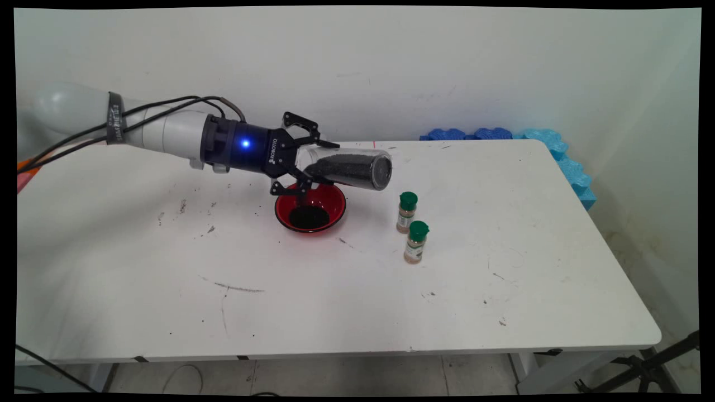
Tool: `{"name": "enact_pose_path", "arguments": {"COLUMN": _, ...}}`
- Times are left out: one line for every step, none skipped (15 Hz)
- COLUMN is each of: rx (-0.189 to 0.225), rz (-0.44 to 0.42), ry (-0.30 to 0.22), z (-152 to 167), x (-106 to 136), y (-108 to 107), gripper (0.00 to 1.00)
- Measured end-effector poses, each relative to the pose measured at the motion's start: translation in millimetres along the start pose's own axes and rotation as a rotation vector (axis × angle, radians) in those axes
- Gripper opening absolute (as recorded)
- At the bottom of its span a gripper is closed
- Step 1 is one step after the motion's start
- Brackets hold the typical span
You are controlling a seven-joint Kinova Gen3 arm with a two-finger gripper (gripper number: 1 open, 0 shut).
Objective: Pour the black seasoning powder in the red bowl
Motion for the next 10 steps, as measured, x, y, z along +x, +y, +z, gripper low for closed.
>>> {"name": "enact_pose_path", "arguments": {"rx": -0.001, "rz": -0.002, "ry": 0.000, "z": -0.1, "x": -0.1, "y": -0.1, "gripper": 0.00}}
{"name": "enact_pose_path", "arguments": {"rx": -0.003, "rz": -0.005, "ry": -0.001, "z": 0.0, "x": -0.2, "y": -0.3, "gripper": 0.00}}
{"name": "enact_pose_path", "arguments": {"rx": -0.004, "rz": -0.008, "ry": -0.001, "z": 0.1, "x": -0.3, "y": -0.4, "gripper": 0.00}}
{"name": "enact_pose_path", "arguments": {"rx": -0.007, "rz": -0.011, "ry": -0.001, "z": 0.0, "x": -0.4, "y": -0.6, "gripper": 0.00}}
{"name": "enact_pose_path", "arguments": {"rx": -0.008, "rz": -0.013, "ry": -0.002, "z": 0.1, "x": -0.5, "y": -0.7, "gripper": 0.00}}
{"name": "enact_pose_path", "arguments": {"rx": -0.010, "rz": -0.016, "ry": -0.002, "z": 0.2, "x": -0.7, "y": -0.8, "gripper": 0.00}}
{"name": "enact_pose_path", "arguments": {"rx": -0.011, "rz": -0.017, "ry": -0.003, "z": 0.3, "x": -0.8, "y": -0.8, "gripper": 0.00}}
{"name": "enact_pose_path", "arguments": {"rx": -0.013, "rz": -0.020, "ry": -0.003, "z": 0.5, "x": -0.9, "y": -0.9, "gripper": 0.00}}
{"name": "enact_pose_path", "arguments": {"rx": -0.016, "rz": -0.023, "ry": -0.004, "z": 0.8, "x": -1.2, "y": -0.8, "gripper": 0.00}}
{"name": "enact_pose_path", "arguments": {"rx": -0.019, "rz": -0.027, "ry": -0.005, "z": 1.3, "x": -1.5, "y": -0.8, "gripper": 0.00}}
